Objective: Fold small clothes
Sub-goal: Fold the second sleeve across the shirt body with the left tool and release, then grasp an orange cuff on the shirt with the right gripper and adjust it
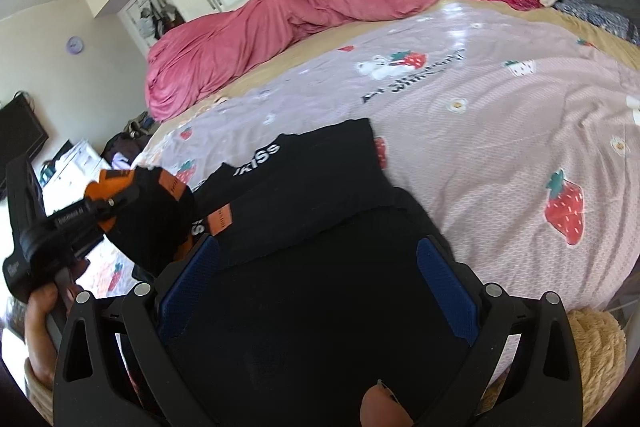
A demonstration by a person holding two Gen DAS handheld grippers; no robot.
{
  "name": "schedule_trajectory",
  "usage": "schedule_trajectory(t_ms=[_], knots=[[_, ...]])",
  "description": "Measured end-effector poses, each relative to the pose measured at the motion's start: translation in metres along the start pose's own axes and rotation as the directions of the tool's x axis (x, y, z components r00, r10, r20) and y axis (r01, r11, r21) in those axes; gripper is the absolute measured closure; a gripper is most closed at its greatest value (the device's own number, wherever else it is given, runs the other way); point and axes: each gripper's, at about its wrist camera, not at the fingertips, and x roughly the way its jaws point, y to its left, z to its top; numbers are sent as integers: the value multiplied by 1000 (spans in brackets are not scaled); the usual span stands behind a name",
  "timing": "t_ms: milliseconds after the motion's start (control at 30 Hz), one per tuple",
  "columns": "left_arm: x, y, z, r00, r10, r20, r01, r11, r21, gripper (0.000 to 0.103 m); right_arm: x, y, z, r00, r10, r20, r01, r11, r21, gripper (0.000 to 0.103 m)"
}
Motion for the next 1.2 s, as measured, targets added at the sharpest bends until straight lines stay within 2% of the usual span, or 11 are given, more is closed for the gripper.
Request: schedule_trajectory(t_ms=[167, 300, 467, 533, 700, 800, 900, 967, 1033, 1067, 1200], knots=[[28, -8, -9, 998, -4, -62, 6, 999, 33, 95, 6, -17, 0, 1000, -24, -11, 25, 999, 42, 4], [46, -13, -14, 992, -42, -119, 46, 998, 33, 68, 15, -22, -3, 999, -33, -35, 35, 998, 57, 4], [48, -13, -10, 989, -58, -133, 66, 996, 56, 64, 31, -17, -7, 997, -41, -70, 43, 998, 35, 4], [47, -9, -7, 990, -39, -133, 49, 996, 74, 45, 40, -9, -10, 995, -31, -96, 32, 999, 16, 4], [39, 12, 3, 992, 51, -112, -36, 991, 132, 23, 75, 20, -22, 984, -10, -178, 2, 999, -46, 4], [31, 35, 9, 991, 109, -80, -98, 988, 123, 22, 97, 36, -26, 977, -25, -211, 11, 998, -69, 5], [21, 70, 14, 989, 132, -59, -130, 990, 46, 22, 114, 46, -25, 974, -33, -224, 17, 997, -71, 32], [15, 93, 19, 986, 153, -59, -154, 988, -8, 22, 124, 49, -26, 971, -34, -238, 18, 997, -72, 62], [8, 111, 23, 984, 174, -47, -177, 983, -48, 22, 128, 55, -27, 973, -33, -230, 10, 995, -101, 77], [5, 117, 25, 983, 180, -42, -182, 981, -63, 22, 127, 59, -27, 976, -29, -218, 3, 993, -120, 89], [-8, 143, 31, 979, 202, -23, -203, 970, -134, 22, 118, 74, -14, 985, 18, -174, -51, 981, -189, 95]])
